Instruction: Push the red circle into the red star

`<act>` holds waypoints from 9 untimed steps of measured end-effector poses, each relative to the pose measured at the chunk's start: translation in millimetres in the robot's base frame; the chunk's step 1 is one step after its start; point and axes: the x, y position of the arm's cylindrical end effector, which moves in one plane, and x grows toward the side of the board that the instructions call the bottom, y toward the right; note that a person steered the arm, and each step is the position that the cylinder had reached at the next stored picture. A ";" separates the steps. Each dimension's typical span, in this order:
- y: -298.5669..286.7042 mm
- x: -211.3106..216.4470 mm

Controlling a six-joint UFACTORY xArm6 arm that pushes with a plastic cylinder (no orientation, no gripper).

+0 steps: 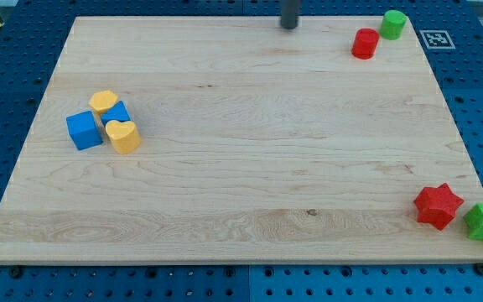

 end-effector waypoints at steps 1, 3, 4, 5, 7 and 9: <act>67.9 11.6; 111.0 61.3; 111.1 84.6; 105.5 91.5; 50.2 67.4; 81.7 127.1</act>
